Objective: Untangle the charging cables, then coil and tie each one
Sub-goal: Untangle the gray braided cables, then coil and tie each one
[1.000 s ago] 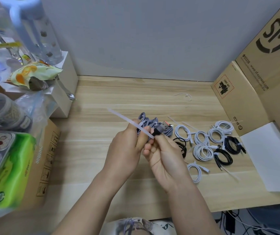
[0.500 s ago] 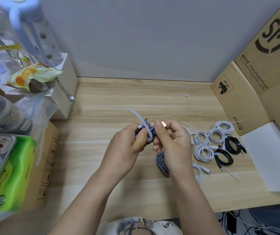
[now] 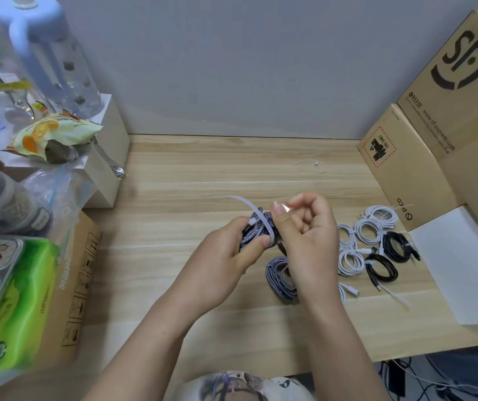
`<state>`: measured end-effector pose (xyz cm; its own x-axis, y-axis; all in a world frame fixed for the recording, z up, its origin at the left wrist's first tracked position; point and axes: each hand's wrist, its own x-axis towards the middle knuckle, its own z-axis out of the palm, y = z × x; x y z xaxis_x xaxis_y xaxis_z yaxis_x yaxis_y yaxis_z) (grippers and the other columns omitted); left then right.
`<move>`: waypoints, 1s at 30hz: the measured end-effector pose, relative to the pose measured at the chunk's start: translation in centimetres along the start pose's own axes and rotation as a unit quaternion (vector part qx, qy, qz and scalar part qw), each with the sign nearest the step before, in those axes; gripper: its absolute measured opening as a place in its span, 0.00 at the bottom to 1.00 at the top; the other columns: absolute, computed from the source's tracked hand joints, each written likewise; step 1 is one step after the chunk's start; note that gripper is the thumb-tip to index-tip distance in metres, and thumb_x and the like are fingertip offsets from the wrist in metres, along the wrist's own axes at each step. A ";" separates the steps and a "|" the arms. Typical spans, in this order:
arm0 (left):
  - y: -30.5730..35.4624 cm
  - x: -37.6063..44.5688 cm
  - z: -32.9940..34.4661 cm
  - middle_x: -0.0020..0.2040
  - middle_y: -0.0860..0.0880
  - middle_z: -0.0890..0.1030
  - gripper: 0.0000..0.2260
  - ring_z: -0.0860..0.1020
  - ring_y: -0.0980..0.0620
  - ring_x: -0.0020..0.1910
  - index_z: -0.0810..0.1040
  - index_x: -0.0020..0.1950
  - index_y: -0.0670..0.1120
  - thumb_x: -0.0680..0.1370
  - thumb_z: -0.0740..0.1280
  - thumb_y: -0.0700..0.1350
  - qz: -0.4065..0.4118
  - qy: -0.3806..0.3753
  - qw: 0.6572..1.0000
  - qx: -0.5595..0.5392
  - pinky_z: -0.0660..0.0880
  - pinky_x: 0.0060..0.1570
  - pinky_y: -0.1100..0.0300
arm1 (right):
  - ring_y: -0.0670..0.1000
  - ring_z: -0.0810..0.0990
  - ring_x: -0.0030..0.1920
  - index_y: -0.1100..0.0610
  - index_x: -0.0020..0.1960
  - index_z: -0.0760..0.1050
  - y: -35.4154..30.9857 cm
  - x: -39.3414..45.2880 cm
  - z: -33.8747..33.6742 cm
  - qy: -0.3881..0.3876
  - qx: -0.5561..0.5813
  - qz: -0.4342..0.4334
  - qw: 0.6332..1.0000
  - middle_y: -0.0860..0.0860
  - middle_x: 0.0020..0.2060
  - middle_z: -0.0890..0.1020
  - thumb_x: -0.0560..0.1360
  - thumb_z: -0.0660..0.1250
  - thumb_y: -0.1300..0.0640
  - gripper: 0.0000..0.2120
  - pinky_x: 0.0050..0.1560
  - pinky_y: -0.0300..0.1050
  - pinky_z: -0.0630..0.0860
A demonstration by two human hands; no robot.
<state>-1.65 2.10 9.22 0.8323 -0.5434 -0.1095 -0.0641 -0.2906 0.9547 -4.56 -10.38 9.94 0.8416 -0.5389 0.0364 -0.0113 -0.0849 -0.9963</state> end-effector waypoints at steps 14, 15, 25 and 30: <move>1.0 0.6 -0.7 0.23 0.55 0.67 0.13 0.66 0.59 0.25 0.71 0.36 0.48 0.81 0.60 0.40 -0.012 0.048 0.992 -0.116 0.64 0.26 0.70 | 0.44 0.79 0.31 0.61 0.36 0.74 -2.8 -2.0 0.2 -0.119 0.158 -0.064 0.978 0.47 0.28 0.78 0.73 0.66 0.55 0.10 0.37 0.35 0.76; 1.0 0.7 -0.9 0.24 0.55 0.66 0.13 0.65 0.58 0.25 0.71 0.36 0.47 0.81 0.59 0.40 -0.013 0.051 0.991 -0.125 0.63 0.26 0.70 | 0.46 0.78 0.28 0.59 0.35 0.74 -2.9 -2.2 0.3 -0.122 0.192 -0.039 0.973 0.47 0.26 0.77 0.73 0.65 0.55 0.11 0.36 0.37 0.77; 1.1 1.0 -0.8 0.25 0.55 0.66 0.10 0.65 0.56 0.26 0.74 0.40 0.46 0.80 0.59 0.40 -0.006 0.072 0.989 -0.130 0.64 0.26 0.71 | 0.53 0.66 0.28 0.53 0.22 0.70 -2.7 -1.9 0.8 -0.073 0.062 0.059 0.994 0.47 0.18 0.69 0.67 0.65 0.55 0.15 0.24 0.36 0.61; 1.2 0.9 -0.8 0.24 0.56 0.68 0.12 0.65 0.58 0.25 0.73 0.38 0.48 0.80 0.59 0.39 -0.002 0.074 0.990 -0.120 0.63 0.26 0.71 | 0.51 0.64 0.25 0.54 0.21 0.68 -2.6 -1.7 0.8 -0.079 0.019 0.083 0.993 0.57 0.22 0.69 0.66 0.65 0.53 0.16 0.24 0.36 0.60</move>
<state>-0.56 1.89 10.46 0.9048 -0.4166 -0.0879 0.0566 -0.0868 0.9946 -5.50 -8.57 12.38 0.9041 -0.4045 -0.1378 -0.1389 0.0269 -0.9899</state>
